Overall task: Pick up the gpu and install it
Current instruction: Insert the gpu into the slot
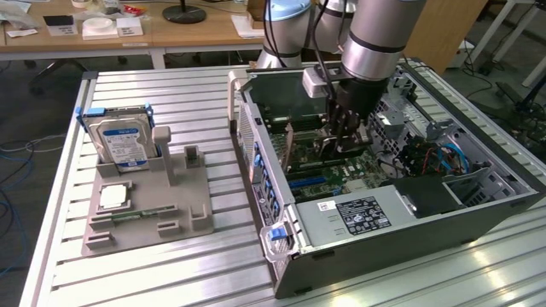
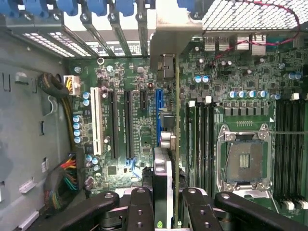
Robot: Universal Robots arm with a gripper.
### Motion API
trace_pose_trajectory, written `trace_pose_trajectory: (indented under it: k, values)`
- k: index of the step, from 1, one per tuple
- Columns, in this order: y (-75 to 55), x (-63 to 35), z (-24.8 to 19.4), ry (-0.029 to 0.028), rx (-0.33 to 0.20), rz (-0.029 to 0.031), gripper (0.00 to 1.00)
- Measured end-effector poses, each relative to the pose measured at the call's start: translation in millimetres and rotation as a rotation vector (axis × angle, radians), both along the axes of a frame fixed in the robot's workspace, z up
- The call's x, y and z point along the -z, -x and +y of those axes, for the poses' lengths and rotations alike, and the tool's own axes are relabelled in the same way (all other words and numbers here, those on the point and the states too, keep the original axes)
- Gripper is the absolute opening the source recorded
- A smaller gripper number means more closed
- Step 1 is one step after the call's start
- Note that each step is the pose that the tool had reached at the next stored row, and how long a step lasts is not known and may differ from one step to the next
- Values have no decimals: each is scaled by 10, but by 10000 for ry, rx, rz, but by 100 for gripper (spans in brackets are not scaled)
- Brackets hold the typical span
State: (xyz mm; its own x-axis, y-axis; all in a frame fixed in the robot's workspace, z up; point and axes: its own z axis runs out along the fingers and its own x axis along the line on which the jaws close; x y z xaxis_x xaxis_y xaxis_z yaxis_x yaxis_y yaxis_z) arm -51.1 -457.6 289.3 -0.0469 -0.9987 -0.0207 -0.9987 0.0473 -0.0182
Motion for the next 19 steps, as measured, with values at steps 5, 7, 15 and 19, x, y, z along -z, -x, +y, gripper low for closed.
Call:
trace_pose_trajectory:
  k: [5,7,15,19]
  values:
    - [15,67,-3,-1,0,5,28]
    - [18,100,-5,-1,0,13,28]
    - [62,180,-38,-1,2,15,28]
    - [107,213,-48,-1,0,15,28]
